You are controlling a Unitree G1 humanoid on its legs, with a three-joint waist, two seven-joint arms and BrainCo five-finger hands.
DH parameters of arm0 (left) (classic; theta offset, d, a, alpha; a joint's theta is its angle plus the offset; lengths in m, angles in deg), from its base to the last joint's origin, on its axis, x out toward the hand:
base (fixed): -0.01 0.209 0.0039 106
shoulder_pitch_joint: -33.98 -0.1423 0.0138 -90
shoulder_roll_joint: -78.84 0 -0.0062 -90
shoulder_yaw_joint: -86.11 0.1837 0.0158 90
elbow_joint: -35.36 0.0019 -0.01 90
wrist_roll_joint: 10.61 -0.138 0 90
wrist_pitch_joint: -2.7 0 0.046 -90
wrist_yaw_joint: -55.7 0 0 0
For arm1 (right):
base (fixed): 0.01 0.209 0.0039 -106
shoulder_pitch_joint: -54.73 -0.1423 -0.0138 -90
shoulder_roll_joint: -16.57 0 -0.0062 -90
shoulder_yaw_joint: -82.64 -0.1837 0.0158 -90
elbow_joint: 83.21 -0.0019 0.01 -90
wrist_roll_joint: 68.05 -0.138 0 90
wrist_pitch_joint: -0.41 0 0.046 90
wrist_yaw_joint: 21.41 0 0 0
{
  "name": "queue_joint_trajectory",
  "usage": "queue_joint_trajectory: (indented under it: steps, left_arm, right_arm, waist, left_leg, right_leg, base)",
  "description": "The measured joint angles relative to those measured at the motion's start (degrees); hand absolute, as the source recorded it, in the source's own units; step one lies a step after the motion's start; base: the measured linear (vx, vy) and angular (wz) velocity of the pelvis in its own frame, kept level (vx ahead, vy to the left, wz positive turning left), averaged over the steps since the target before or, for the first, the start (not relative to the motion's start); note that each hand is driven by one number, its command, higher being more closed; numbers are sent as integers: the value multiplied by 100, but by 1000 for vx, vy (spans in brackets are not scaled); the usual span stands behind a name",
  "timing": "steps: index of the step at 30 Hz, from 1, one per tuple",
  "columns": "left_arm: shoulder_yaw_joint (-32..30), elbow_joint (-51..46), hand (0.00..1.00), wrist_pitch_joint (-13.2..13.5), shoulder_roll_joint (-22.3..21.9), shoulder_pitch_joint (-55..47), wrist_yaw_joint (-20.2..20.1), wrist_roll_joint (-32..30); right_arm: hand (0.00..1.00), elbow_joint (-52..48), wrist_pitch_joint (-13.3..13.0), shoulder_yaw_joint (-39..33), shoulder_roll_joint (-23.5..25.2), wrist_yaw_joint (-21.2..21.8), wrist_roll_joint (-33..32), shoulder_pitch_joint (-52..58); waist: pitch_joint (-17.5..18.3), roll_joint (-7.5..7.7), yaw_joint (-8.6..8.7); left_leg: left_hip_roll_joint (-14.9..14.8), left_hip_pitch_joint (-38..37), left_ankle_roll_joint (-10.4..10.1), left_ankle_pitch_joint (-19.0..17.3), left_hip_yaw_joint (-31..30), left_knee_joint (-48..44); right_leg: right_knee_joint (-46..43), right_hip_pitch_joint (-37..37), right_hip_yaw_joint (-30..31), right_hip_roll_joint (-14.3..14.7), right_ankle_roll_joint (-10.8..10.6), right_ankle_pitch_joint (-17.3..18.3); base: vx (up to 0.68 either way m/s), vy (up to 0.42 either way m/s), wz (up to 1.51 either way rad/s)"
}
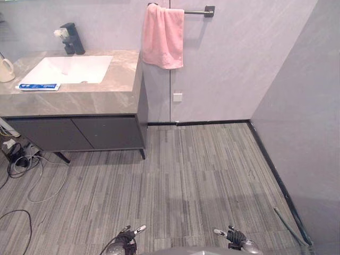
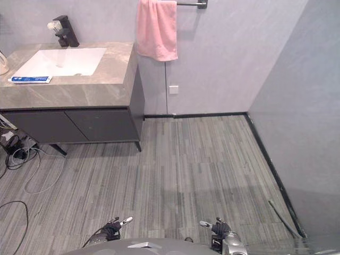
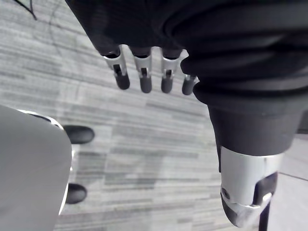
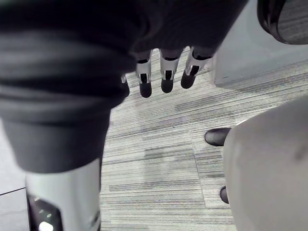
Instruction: Organize washtable
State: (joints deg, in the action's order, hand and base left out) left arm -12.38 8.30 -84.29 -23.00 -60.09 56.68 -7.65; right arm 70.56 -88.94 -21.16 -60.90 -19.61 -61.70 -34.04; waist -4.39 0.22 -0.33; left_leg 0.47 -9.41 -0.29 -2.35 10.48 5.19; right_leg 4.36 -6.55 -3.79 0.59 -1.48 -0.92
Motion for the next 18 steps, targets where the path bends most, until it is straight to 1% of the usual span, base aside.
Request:
queue_joint_trajectory:
  steps: [4, 8, 12, 18]
  left_arm:
    - [0, -2, 0, 0, -40, 18, -3, 0]
    - [1, -2, 0, 2, -101, 30, 1, -15]
    - [75, 8, 0, -2, -108, 71, 1, -175]
    - [79, 70, 0, -7, -109, 129, 0, -186]
  right_arm:
    - [0, -4, -3, 8, -2, 6, -5, -9]
    - [0, -4, -4, 9, -1, 6, -8, -9]
    - [0, -4, -5, 9, -1, 8, -13, -10]
    - [0, -3, -5, 8, 0, 11, -14, -14]
  waist:
    - [-30, -6, 1]
    - [-37, 1, 1]
    - [-41, 4, 0]
    - [-47, 4, -1]
  left_leg:
    - [0, 3, 0, 0, 7, -11]
    - [-1, 3, -1, -1, 10, -6]
    - [0, 10, 1, 1, 10, 1]
    - [0, 10, 1, 0, 4, 5]
  right_leg:
    - [-64, 43, -1, -2, 33, 27]
    - [-81, 53, -4, -4, 8, 54]
    - [-75, 52, -5, -3, 3, 58]
    - [-70, 49, -12, -3, 14, 50]
  base:
    - [-32, 5, -1]
    - [0, 0, 0]
    - [0, 0, 0]
    - [23, 0, 1]
